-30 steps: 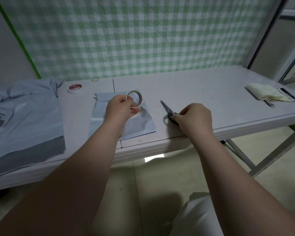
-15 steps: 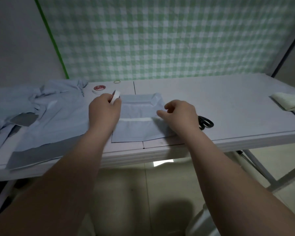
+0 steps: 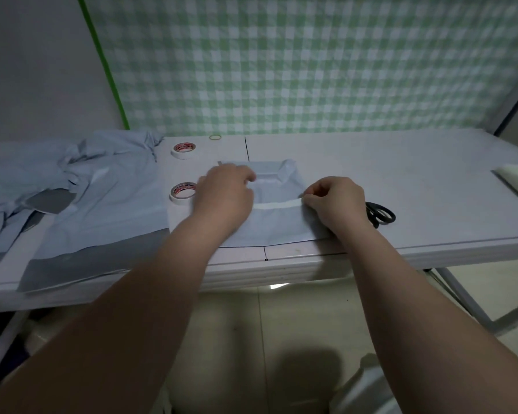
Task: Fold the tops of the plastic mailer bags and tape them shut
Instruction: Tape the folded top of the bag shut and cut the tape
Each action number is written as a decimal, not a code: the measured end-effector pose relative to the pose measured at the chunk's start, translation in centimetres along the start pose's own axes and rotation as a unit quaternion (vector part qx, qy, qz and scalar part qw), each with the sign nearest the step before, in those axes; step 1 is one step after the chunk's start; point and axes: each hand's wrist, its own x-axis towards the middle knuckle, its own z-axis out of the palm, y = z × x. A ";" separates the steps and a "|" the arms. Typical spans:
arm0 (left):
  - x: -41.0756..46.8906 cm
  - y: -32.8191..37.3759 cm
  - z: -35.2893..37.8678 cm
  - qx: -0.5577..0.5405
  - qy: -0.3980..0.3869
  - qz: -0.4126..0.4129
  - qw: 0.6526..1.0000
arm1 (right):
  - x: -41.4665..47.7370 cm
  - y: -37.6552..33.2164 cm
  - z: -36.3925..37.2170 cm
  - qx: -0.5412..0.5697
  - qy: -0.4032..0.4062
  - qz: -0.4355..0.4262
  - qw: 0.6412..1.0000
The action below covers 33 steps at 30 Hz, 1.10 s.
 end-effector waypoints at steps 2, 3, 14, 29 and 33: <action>0.4 1.8 0.9 -0.036 -0.045 0.053 0.997 | 0.2 0.1 0.0 -0.001 -0.002 -0.002 1.000; 0.6 2.5 1.3 -0.043 -0.067 0.068 0.994 | 0.2 0.2 0.0 -0.003 -0.004 -0.004 1.000; 1.2 3.9 4.1 -0.053 -0.110 0.090 0.988 | 0.4 0.9 0.4 -0.051 0.003 -0.037 0.998; -1.2 1.4 2.9 0.076 -0.123 0.105 0.984 | 0.2 -0.2 0.5 -0.159 0.022 -0.035 0.986; -1.6 -0.3 2.3 0.071 -0.130 0.106 0.983 | -0.5 -0.5 0.3 -0.228 -0.001 -0.074 0.971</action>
